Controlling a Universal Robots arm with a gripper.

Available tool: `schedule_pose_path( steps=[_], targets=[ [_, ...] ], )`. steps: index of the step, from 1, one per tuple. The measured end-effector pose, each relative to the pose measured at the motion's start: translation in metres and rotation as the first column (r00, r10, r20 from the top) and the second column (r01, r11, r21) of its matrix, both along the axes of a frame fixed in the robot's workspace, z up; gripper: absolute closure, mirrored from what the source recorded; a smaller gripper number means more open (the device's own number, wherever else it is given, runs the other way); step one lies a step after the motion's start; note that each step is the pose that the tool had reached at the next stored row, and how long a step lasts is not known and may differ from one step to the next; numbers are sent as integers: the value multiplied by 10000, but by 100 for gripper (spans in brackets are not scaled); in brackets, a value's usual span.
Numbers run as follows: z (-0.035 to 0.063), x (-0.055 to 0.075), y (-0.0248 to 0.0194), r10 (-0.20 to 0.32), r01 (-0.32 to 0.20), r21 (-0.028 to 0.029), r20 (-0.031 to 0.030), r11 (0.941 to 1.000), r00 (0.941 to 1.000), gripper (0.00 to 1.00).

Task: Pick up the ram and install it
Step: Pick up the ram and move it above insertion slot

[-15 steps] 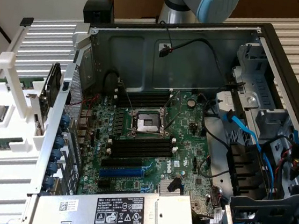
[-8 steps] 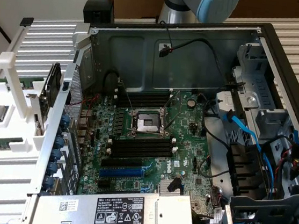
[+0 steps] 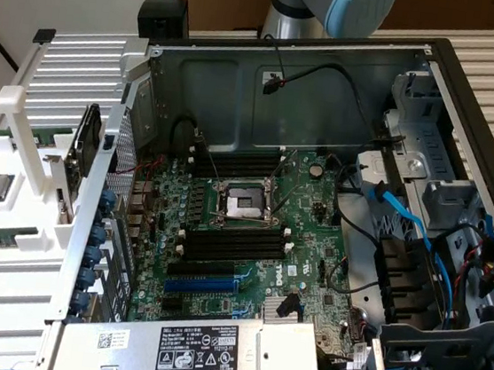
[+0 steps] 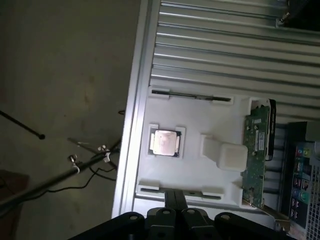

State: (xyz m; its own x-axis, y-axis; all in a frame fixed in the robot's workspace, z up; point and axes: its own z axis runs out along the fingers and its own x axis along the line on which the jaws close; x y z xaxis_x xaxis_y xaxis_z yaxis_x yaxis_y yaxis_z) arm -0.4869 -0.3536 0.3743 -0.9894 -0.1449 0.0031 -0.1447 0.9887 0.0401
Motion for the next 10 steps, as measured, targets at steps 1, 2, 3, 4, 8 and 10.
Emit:
schedule_pose_path(
  steps=[1,2,3,4,8,10],
  targets=[
    [0,0,0,169,-169,0,0,9999,9999,89],
    [0,0,0,349,-349,0,0,9994,9994,89],
    [0,0,0,523,-523,0,0,9986,9986,89],
    [-1,0,0,720,-720,0,0,9974,9974,89],
    [-2,0,0,1455,-1455,0,0,9894,9894,89],
    [-4,0,0,1804,-1804,0,0,9836,9836,89]
  ],
)
